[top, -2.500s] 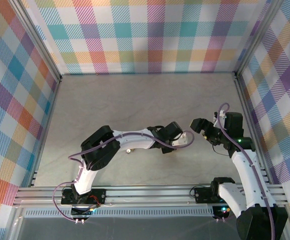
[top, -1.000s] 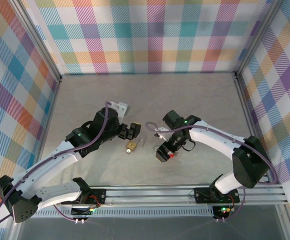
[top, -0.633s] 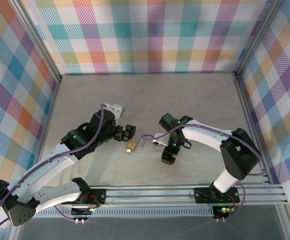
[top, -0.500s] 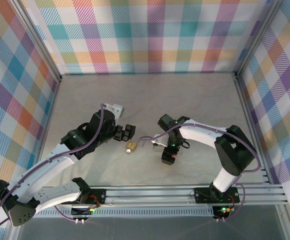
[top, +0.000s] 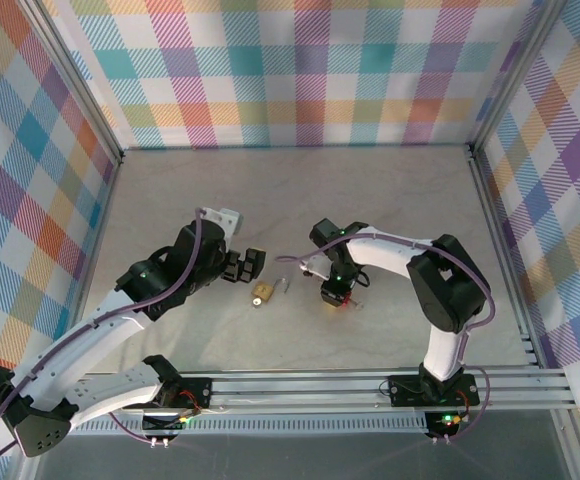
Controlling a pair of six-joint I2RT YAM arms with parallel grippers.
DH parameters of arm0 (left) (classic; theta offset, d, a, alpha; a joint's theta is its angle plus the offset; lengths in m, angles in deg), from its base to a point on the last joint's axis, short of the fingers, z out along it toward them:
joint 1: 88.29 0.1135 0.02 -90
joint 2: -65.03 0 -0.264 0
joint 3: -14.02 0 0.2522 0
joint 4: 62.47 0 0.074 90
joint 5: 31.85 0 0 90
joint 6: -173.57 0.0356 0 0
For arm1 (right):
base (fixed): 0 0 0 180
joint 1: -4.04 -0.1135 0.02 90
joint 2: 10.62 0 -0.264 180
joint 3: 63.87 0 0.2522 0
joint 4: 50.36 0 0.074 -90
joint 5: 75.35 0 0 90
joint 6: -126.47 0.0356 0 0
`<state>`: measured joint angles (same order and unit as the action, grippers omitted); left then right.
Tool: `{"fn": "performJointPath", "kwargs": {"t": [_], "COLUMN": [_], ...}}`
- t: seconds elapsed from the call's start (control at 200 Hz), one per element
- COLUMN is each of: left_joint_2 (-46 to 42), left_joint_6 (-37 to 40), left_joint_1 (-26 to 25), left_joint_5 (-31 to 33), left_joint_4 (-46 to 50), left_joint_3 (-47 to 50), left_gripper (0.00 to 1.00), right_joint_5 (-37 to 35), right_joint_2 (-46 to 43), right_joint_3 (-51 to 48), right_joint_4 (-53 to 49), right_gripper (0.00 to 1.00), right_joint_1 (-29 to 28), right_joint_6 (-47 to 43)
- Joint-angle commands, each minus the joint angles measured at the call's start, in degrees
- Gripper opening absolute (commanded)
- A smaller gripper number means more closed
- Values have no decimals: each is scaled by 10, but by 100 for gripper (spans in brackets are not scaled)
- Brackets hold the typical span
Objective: Unlock with the key
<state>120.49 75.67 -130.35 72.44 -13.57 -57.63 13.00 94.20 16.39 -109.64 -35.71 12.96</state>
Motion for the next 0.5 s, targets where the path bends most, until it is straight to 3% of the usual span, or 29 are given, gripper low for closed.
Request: {"fn": "performJointPath", "kwargs": {"t": [0.0,0.185,0.285,0.425,0.495], "left_joint_2": [-16,-20,-21,-24,-28], "left_joint_6": [9,4,-2,-11,-14], "left_joint_1": [8,10,10,11,10], "left_joint_5": [13,16,19,16,17], "left_joint_4": [18,25,32,43,50], "left_joint_3": [-1,-4,-8,-11,-10], "left_gripper": [100,100,100,100,100], "right_joint_5": [11,73,113,128,124], "right_joint_2": [18,52,57,54,53], "right_joint_3": [16,63,59,47,50], "right_joint_4": [-26,-55,-21,23,24], "right_gripper": [36,26,21,28,38], "right_joint_1": [1,24,26,25,23], "right_joint_6": [98,370,489,589,616]}}
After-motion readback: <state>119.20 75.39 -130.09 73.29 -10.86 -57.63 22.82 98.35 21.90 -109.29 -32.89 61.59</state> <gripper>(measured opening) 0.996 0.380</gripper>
